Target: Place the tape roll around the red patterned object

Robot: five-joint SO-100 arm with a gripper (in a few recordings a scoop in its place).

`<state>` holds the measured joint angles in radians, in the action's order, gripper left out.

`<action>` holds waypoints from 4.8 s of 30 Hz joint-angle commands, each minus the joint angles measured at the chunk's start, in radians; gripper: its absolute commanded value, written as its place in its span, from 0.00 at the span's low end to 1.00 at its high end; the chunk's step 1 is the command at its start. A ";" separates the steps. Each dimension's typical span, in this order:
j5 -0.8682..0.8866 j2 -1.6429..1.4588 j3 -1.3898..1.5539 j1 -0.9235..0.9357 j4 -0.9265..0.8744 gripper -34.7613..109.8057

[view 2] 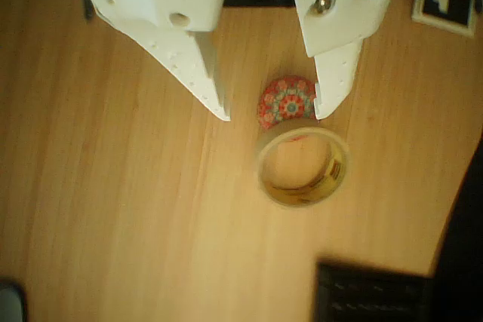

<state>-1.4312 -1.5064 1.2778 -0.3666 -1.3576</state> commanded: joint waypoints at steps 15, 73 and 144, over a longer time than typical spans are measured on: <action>0.098 0.089 -0.115 0.123 -0.005 0.45; 0.044 1.091 -1.278 -0.032 -0.305 0.24; 0.138 0.118 0.052 -0.095 -0.041 0.24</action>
<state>-1.2901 -1.3683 1.3668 -0.4587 -1.4036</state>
